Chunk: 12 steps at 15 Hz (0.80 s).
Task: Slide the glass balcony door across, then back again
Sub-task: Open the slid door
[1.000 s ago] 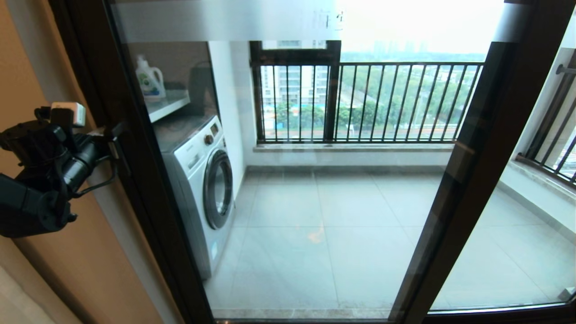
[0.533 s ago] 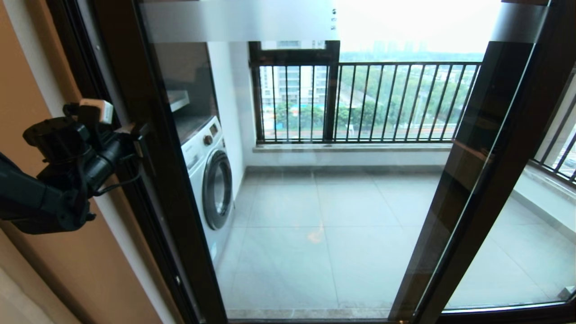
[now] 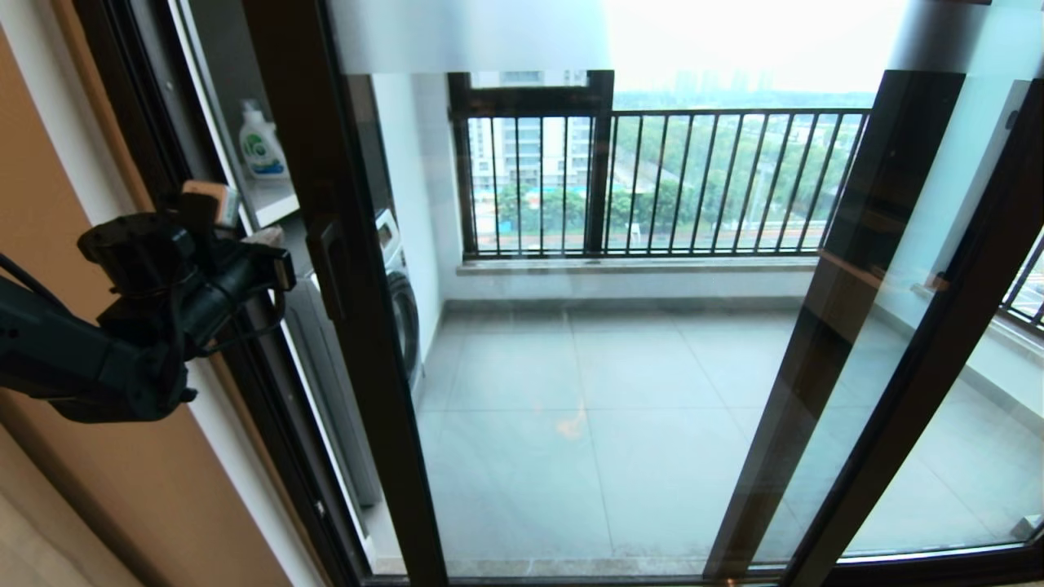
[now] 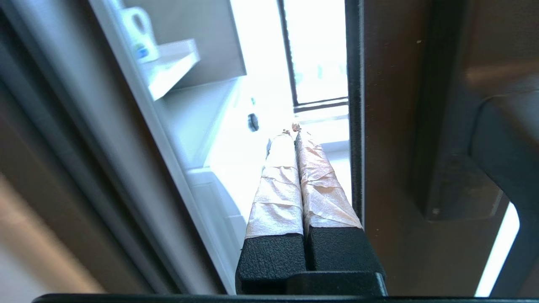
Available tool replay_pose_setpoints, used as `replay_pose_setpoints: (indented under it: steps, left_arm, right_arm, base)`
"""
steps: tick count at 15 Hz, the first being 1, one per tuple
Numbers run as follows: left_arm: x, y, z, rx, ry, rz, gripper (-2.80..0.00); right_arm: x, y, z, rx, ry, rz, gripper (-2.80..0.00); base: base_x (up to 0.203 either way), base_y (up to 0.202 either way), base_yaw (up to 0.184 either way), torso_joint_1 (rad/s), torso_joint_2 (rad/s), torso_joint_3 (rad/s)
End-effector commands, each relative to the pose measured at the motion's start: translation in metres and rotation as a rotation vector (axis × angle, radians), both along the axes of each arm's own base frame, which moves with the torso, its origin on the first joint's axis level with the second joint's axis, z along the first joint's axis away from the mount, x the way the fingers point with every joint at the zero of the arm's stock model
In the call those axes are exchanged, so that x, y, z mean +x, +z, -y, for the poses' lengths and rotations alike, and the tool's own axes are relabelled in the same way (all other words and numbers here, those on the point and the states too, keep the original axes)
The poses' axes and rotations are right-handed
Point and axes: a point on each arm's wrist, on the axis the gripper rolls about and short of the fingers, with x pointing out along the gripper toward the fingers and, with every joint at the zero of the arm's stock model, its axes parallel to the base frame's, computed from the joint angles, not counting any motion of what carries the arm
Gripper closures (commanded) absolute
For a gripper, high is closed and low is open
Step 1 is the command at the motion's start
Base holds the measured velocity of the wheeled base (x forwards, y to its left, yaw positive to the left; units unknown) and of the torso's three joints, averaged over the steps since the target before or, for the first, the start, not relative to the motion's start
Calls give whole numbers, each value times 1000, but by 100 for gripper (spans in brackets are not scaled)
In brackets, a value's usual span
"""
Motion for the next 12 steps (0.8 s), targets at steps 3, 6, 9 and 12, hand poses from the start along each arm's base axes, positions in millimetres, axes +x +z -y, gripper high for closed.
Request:
replay_pose_setpoints:
  steps: [3,6,9,12]
  left_arm:
    - [1,3,16,0,-38,15,0]
    - [3,6,25,1,-56,24,0]
    - [10,11,34,-13,-14,22,0]
    - [24,14,42,-24,29,36,0]
  right_arm:
    - [0,0,0,-1,1,-1,0]
    - [0,0,0,-1,1,-1,0]
    - [0,0,0,-1,1,-1,0]
    - [0,0,0,-1,1,-2,0]
  base:
    - [0,0,0,0,0,0]
    - [0,0,0,0,0,0]
    - [0,0,0,0,0,0]
    - [0,0,0,0,0,0]
